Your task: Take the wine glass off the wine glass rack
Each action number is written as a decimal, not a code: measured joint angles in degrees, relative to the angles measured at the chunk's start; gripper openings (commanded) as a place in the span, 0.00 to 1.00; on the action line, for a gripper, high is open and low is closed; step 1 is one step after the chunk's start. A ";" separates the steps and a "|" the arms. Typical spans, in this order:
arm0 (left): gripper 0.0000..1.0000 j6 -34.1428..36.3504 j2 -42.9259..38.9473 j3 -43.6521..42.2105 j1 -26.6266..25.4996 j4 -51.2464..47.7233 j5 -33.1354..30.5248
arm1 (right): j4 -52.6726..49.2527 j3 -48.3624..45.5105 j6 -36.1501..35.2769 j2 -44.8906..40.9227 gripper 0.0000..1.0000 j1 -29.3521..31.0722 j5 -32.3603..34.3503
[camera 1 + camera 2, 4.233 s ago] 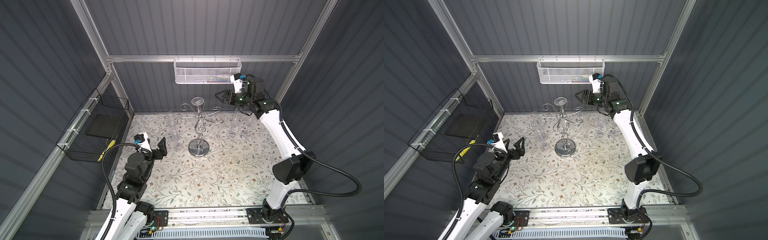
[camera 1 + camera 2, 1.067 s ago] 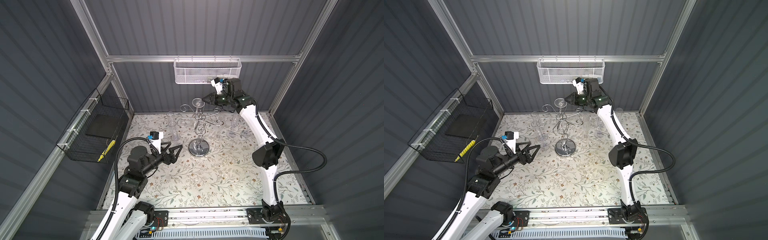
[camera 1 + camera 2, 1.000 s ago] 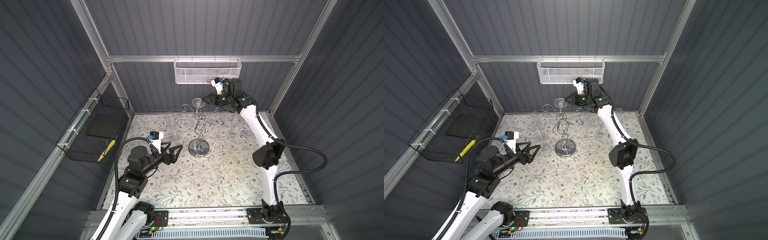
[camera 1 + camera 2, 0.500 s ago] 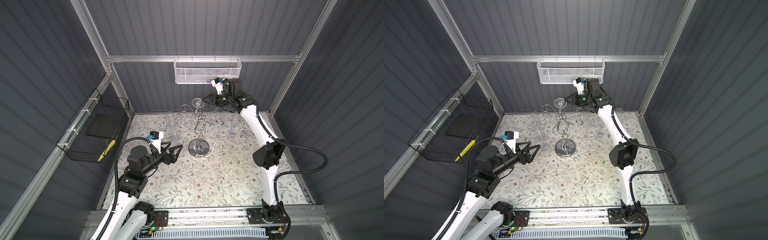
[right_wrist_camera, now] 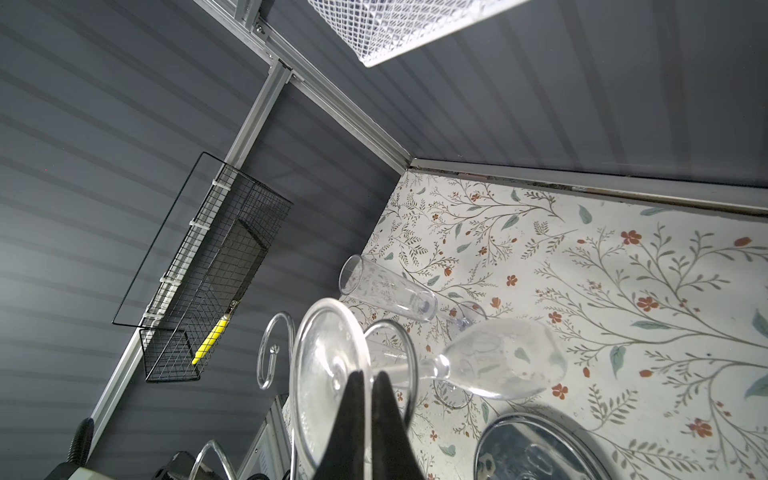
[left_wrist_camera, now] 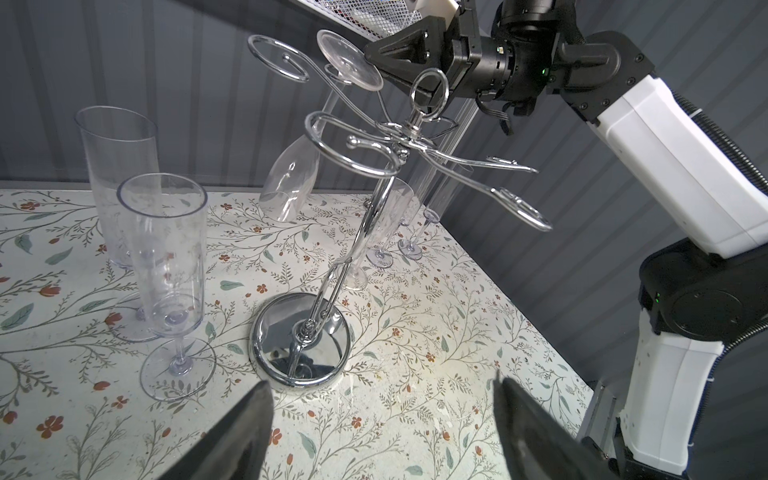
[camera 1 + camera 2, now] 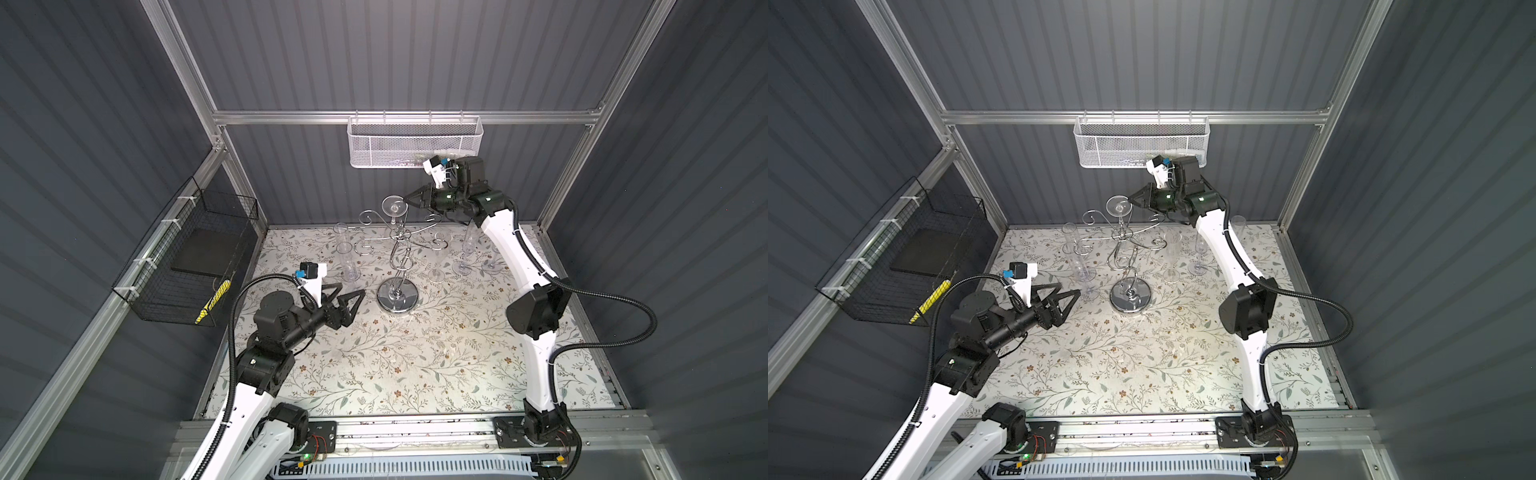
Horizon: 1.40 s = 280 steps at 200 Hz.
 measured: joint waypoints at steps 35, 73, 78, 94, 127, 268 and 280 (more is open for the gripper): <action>0.85 0.17 1.18 1.18 -0.02 0.04 0.07 | -0.20 -2.16 0.61 -2.29 0.00 0.00 0.31; 0.85 0.37 1.86 1.51 -0.02 0.02 0.22 | -0.42 -3.02 1.03 -4.00 0.00 0.00 1.14; 0.85 0.37 1.88 1.51 0.00 0.07 0.20 | -0.35 -3.06 1.09 -4.09 0.00 0.00 1.14; 0.85 0.39 2.03 1.64 -0.02 0.04 0.22 | -0.31 -3.28 1.46 -4.33 0.00 0.00 1.18; 0.85 0.52 2.03 1.70 -0.02 0.02 0.22 | -0.24 -3.85 2.43 -4.35 0.00 0.07 2.19; 0.85 1.25 6.95 6.34 -0.02 0.37 5.66 | 5.55 1.84 8.04 2.27 0.40 -1.66 1.75; 0.85 1.22 7.72 6.62 0.00 0.50 7.34 | 6.03 2.12 8.26 3.34 0.45 -2.01 1.29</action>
